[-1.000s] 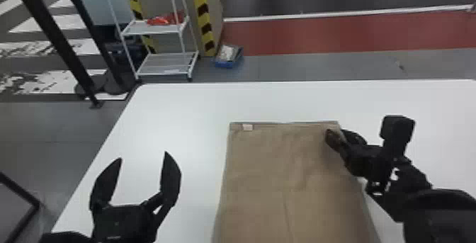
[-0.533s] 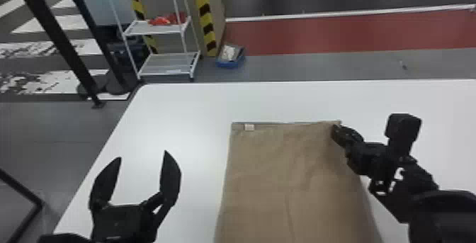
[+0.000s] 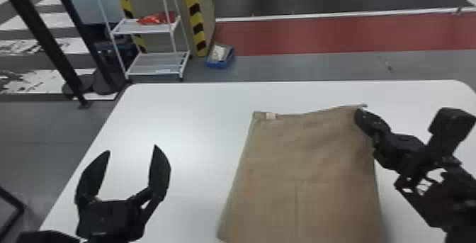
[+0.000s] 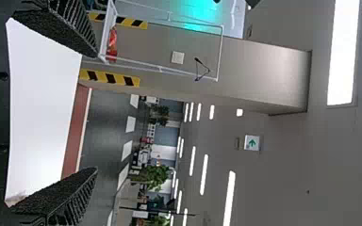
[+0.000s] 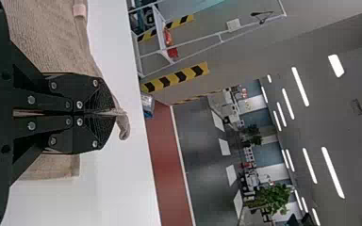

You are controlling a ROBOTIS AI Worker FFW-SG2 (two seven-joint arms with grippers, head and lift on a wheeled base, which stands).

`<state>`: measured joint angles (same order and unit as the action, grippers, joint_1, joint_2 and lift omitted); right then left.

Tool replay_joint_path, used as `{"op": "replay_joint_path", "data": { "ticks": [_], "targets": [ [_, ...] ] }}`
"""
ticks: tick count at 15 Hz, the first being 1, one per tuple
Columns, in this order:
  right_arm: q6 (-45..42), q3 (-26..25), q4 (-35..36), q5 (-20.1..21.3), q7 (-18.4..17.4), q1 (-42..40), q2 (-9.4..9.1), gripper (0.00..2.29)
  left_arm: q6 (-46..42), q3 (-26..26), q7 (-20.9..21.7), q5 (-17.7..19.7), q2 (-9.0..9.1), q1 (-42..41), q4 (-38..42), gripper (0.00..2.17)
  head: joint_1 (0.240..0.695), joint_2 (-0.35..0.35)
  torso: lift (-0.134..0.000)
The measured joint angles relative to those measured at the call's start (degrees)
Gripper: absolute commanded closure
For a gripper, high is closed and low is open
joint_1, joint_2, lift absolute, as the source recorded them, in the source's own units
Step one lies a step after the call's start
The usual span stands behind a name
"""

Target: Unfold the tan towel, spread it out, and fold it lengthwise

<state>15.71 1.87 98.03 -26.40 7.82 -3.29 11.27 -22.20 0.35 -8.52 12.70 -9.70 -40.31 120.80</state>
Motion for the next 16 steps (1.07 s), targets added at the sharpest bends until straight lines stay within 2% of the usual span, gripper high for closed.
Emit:
{"op": "replay_joint_path", "data": {
  "ticks": [3, 10, 12, 14, 16],
  "targets": [
    [-0.33, -3.27, 3.23, -2.91, 2.62, -2.92, 1.14, 1.15, 1.37, -0.44, -0.09, 0.04, -0.07, 1.46, -0.21, 0.0, 0.695, 0.057, -0.123],
    [-1.56, -2.12, 3.58, -2.65, 5.03, -2.92, 1.03, 1.15, 2.19, -1.05, -0.03, 0.43, -1.28, 2.48, -1.26, 0.0, 0.695, 0.071, -0.123],
    [-5.53, -1.42, 3.28, -4.0, 8.69, -2.56, 0.41, 1.15, 2.28, -1.14, 0.0, 0.55, -1.44, 2.59, -1.5, 0.0, 0.695, 0.086, -0.123],
    [-12.04, 0.36, 2.25, -6.32, 14.42, -1.75, -0.95, 1.15, 2.21, -1.36, -0.05, 0.68, -1.49, 2.68, -1.79, 0.0, 0.695, 0.109, -0.123],
    [-17.31, 3.4, 0.78, -8.65, 21.03, -0.22, -2.72, 1.15, 2.03, -1.38, -0.09, 0.95, -1.64, 2.69, -2.13, 0.0, 0.695, 0.163, -0.123]
  ]
}}
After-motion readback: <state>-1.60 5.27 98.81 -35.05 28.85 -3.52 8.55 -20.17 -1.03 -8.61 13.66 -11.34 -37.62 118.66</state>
